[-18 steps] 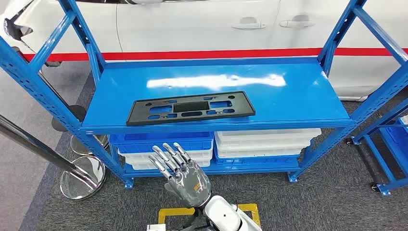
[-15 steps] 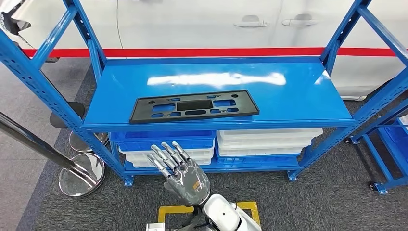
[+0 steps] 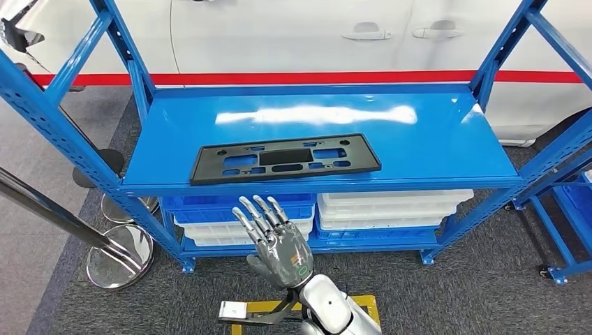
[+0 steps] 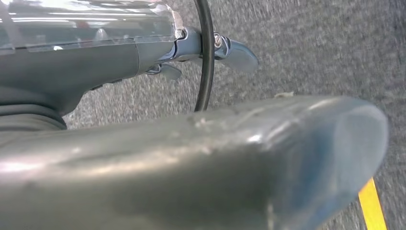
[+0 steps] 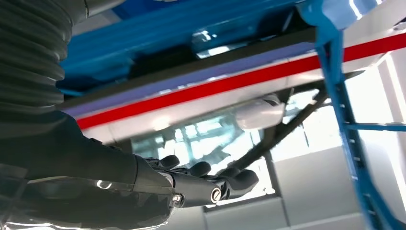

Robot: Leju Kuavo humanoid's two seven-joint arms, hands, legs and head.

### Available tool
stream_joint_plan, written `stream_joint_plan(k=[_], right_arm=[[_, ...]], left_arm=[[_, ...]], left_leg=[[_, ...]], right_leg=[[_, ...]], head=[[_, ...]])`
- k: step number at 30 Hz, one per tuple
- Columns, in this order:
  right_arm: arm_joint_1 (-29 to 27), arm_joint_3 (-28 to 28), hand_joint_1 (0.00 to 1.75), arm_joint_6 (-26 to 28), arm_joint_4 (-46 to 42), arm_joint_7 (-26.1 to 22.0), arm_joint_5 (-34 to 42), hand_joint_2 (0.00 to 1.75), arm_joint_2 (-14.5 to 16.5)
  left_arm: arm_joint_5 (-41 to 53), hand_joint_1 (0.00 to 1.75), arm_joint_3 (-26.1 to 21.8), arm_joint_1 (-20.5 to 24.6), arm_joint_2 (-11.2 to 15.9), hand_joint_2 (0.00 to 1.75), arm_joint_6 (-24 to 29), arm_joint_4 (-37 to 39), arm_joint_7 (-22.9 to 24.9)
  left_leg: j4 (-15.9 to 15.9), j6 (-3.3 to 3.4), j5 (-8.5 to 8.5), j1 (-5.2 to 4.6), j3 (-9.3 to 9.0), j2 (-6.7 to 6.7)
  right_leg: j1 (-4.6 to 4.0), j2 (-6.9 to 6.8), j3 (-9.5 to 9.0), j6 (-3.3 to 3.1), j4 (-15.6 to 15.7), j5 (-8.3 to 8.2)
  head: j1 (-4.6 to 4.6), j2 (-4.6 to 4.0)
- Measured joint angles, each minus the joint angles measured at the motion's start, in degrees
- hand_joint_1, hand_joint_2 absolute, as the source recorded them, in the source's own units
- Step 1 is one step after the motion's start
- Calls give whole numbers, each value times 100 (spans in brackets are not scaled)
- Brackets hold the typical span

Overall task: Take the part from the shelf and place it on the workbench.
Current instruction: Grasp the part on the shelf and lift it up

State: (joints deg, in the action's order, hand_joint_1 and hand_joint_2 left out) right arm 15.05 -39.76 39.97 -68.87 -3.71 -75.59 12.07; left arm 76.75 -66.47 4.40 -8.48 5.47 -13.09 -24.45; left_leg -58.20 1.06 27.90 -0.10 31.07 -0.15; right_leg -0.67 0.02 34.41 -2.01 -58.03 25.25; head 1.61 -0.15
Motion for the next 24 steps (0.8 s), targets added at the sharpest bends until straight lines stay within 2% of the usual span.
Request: stream_joint_plan(k=[2,3,5,6,7,8,9,10,11,12,15,17,19,20,21,22,23,24], right_arm=[[38,52,0,1,94,73,176,175,31],[63,66,0,-1,157,111,258,175,46],[103,87,0,-4,299,177,352,175,57],[110,102,0,-5,373,215,370,175,58],[116,121,0,-8,443,257,377,175,58],[126,139,0,-10,503,297,375,175,58],[141,155,0,-13,555,338,368,175,58],[160,168,0,-16,598,368,357,175,58],[185,181,0,-29,635,401,337,175,59],[209,191,0,-43,666,432,307,175,60],[263,214,0,-84,731,535,176,175,61],[316,229,0,-144,757,615,77,175,61],[387,261,0,-230,784,691,-4,175,60],[414,286,0,-261,805,720,-25,175,59],[431,311,0,-279,829,742,-37,175,57],[439,333,0,-285,854,754,-42,175,55],[448,349,0,-286,874,762,-44,175,53],[462,357,0,-283,890,765,-45,175,52]], left_arm=[[1,0,0,5,21,0,1,0,-3],[3,0,0,4,30,0,0,0,-3],[7,0,0,-1,36,0,-2,0,-1],[8,0,0,-9,43,0,-3,0,2],[9,0,0,-16,55,0,-3,0,5],[9,0,0,-22,66,0,-4,0,7],[10,0,0,-22,79,0,-4,0,8],[11,0,0,-21,87,0,-6,1,9],[14,0,0,-18,91,0,-10,3,10],[17,0,0,-15,92,0,-12,6,14],[24,0,0,-19,91,0,-13,9,24],[27,0,0,-18,92,0,-11,9,26],[37,0,0,-3,96,0,-11,9,29],[45,0,0,2,101,0,-11,9,33],[53,0,0,4,104,0,-11,9,38],[59,0,0,4,107,0,-11,9,42],[64,0,0,2,110,0,-12,9,45],[67,0,0,1,110,0,-13,9,48]], left_leg=[[-178,-52,128,-4,41,2],[-431,-82,257,9,154,1],[-1155,-155,539,58,549,0],[-1423,-190,586,85,725,1],[-1502,-222,521,109,814,2],[-1352,-250,344,130,792,4],[-1010,-274,92,152,671,7],[-649,-292,-90,166,526,7],[-353,-286,-209,168,405,1],[-184,-262,-249,164,339,-7],[-130,-133,-213,146,328,-21],[-103,-49,-212,153,301,-19],[-88,16,-197,150,276,-14],[-89,38,-184,143,268,-14],[-90,51,-168,135,252,-15],[-90,58,-148,127,228,-19],[-90,58,-123,121,191,-25],[-90,51,-94,114,145,-30]], right_leg=[[61,-5,-116,-9,130,-19],[86,-10,-171,-12,178,-22],[90,-11,-212,-20,187,8],[92,-8,-224,-13,176,31],[99,-2,-236,1,159,59],[112,5,-253,19,132,92],[127,12,-272,47,96,134],[136,16,-284,80,58,179],[132,20,-279,116,12,220],[122,23,-268,149,-19,249],[105,30,-245,219,-32,279],[124,23,-180,265,-195,389],[138,15,137,299,-808,670],[141,15,371,307,-1213,817],[143,14,585,308,-1550,896],[142,15,714,301,-1698,861],[139,15,731,282,-1623,705],[132,15,637,251,-1334,460]], head=[[-1,0],[0,0],[0,0],[0,0],[0,0],[1,0],[1,0],[1,0],[-1,0],[-1,0],[-1,0],[-2,0],[-3,0],[-2,0],[-3,0],[-2,0],[-3,0],[-3,0]])
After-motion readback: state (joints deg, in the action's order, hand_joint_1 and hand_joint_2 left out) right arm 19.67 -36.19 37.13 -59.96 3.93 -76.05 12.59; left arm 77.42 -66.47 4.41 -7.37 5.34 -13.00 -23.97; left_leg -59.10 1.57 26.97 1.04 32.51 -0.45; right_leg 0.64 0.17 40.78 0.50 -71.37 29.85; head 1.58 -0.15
